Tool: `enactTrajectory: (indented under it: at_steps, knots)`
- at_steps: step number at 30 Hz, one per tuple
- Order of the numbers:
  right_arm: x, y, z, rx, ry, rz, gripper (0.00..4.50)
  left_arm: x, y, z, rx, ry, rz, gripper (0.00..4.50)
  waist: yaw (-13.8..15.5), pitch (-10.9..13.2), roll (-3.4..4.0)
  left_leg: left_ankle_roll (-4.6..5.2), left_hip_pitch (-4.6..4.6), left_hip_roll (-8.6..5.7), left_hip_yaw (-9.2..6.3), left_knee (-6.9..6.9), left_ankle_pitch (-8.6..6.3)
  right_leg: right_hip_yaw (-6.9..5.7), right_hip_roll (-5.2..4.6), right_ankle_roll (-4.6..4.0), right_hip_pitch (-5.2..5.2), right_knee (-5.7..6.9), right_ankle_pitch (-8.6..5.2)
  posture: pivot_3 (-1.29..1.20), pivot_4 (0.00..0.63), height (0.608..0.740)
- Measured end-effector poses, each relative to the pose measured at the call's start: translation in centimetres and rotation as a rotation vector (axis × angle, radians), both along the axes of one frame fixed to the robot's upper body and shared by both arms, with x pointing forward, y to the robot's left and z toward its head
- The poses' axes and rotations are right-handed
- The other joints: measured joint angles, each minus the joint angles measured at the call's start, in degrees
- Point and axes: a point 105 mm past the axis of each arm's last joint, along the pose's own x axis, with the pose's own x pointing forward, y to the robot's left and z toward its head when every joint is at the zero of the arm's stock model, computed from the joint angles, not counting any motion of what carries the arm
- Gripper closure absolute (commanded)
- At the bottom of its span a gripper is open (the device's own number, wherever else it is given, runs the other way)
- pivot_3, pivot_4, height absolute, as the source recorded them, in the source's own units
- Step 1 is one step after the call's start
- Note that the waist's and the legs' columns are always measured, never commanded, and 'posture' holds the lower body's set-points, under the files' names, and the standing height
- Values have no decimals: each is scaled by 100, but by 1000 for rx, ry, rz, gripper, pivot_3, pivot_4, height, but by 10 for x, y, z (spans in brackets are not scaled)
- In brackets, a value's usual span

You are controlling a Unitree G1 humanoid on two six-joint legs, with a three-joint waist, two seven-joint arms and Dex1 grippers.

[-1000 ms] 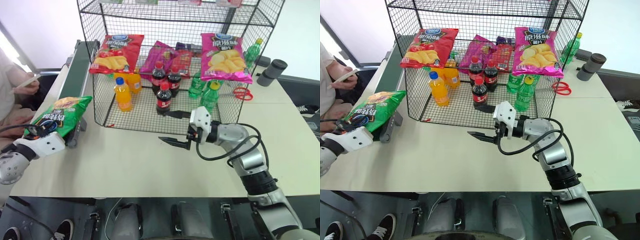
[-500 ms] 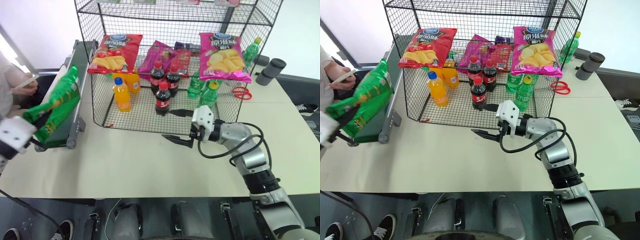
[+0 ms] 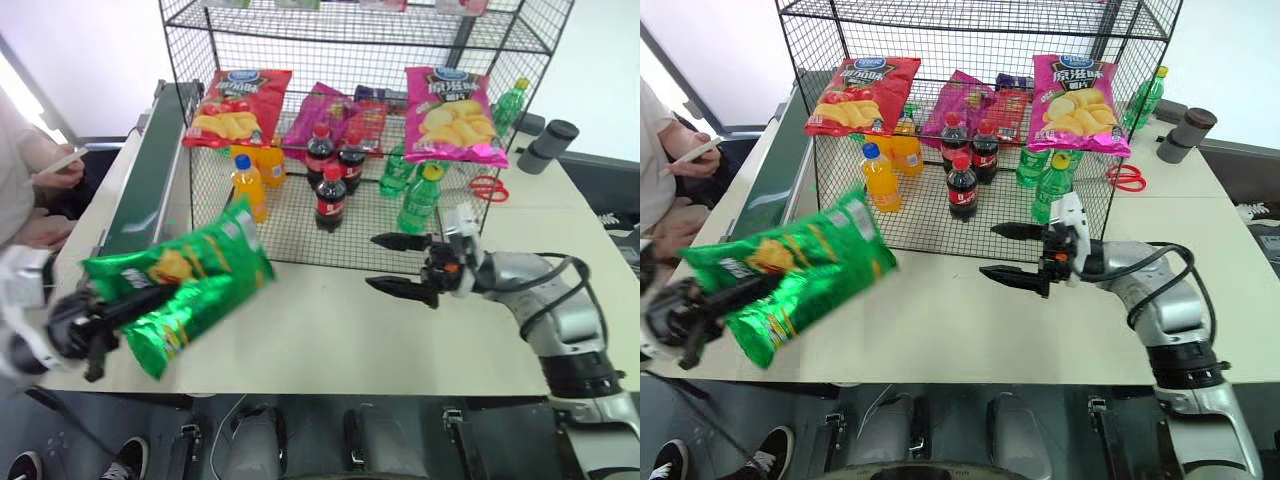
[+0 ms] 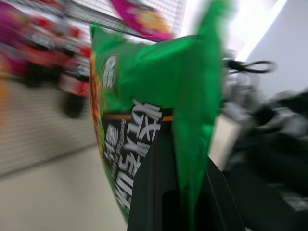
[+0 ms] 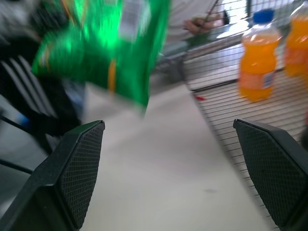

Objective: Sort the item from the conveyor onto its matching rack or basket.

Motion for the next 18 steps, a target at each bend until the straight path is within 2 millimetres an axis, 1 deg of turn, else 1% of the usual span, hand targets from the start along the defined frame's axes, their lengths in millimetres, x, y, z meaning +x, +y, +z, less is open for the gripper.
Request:
enactTrajectory:
  at_steps: [2, 6, 8, 12, 16, 18]
  knots:
    - [-8, -4, 0, 11, 62, 14, 0, 4, -13, 2, -62, 15, -92, 4463, -10, 0, 0, 0, 6, 1, -3, -1, 0, 1, 6, -1, 4, 0, 0, 0, 150, 740]
    - [-23, -4, 0, 56, 199, 61, 0, 17, -17, 7, -140, 45, -189, 4463, -15, 0, 1, 0, 4, -1, -6, -3, 0, 5, 10, 0, 0, 0, 0, 0, 150, 740]
    - [-28, 1, 2, 87, 252, 87, 0, 22, -25, 7, -155, 51, -264, 4463, 0, 0, 0, 0, -2, -2, -6, -2, 0, 4, 11, 0, 0, -3, 0, 0, 150, 740]
    - [-29, 3, 0, 102, 305, 86, 0, 25, -38, 5, -176, 69, -357, 4463, 2, -1, 0, 1, -8, -8, -8, -1, 0, 6, 5, 1, -4, -6, 0, 0, 150, 740]
    - [-21, 10, -3, 131, 275, 60, 0, 26, -46, 7, -209, 85, -411, 4463, -7, 0, 0, 1, -9, -7, -12, -1, 0, 6, 8, 2, -6, -4, 0, 0, 150, 740]
    - [-21, 13, -2, 144, 272, 64, 0, 26, -50, 8, -229, 98, -439, 4463, -1, 0, -1, 1, -10, -7, -13, -1, 0, 6, 7, 2, -6, -4, 0, 0, 150, 740]
